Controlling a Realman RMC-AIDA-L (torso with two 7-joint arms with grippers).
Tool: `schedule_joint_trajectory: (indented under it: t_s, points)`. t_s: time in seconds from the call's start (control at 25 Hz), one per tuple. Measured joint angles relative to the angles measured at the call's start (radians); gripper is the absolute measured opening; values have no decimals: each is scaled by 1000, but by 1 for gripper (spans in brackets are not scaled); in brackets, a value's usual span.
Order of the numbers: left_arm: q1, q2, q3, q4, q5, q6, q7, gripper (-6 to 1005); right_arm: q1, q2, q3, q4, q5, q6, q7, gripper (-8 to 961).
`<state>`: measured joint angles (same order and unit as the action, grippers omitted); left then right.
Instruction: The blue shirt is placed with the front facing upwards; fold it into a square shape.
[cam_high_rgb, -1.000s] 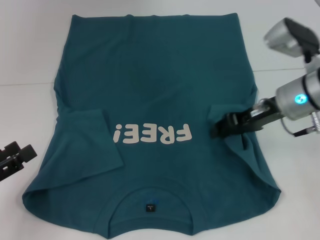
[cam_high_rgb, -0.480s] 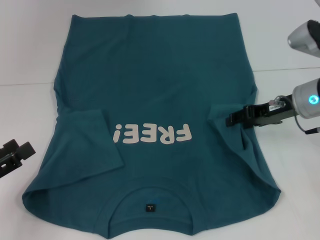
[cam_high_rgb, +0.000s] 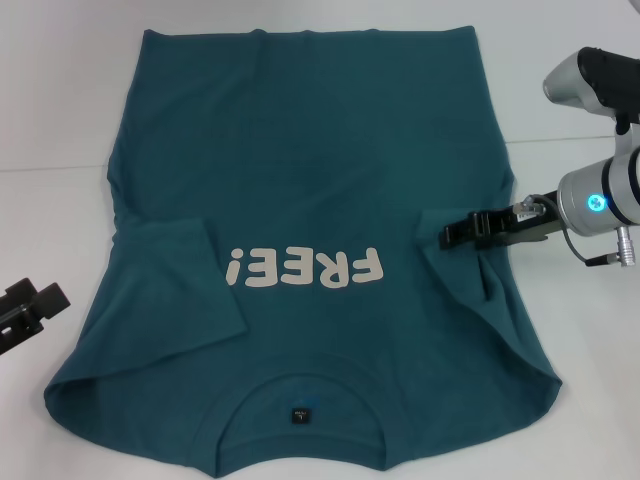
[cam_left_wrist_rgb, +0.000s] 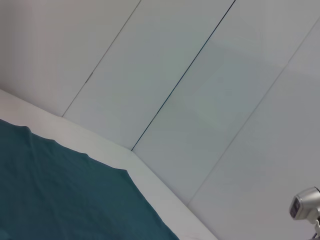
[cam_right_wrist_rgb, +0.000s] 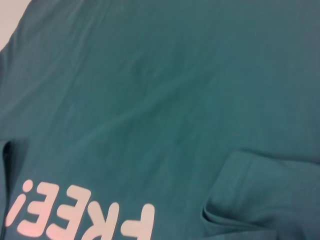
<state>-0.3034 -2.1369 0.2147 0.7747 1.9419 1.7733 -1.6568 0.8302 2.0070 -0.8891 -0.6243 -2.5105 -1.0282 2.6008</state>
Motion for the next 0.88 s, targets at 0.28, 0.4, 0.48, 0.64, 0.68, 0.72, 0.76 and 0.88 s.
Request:
schedule_joint_trajectory:
  t_s: [0.28,0.4,0.48,0.64,0.68,0.72,0.76,0.88]
  points:
    - [0,0,0,0,0,0,0,927,22,25,-31,5,-101,49,53,606]
    - [0,0,-2,0,0,0,0,927,25,34,-32,4,-105,66,57,604]
    - [0,0,-3,0,0,0,0,927,26,36,-32,4,-104,74,57,602]
    - [0,0,-20,-4,0,0,2,927,36,39,-33,31,-95,98,51,599]
    - [0,0,-23,-6,0,0,3,927,43,41,-33,48,-93,105,49,599]
    - [-1,0,-26,-9,0,1,5,927,55,43,-33,72,-92,114,45,598]
    - [-1,0,-26,-10,0,1,6,927,64,45,-32,91,-90,118,40,597]
    - [-4,0,-27,-12,0,2,7,927,91,53,-24,130,-35,116,-3,595]
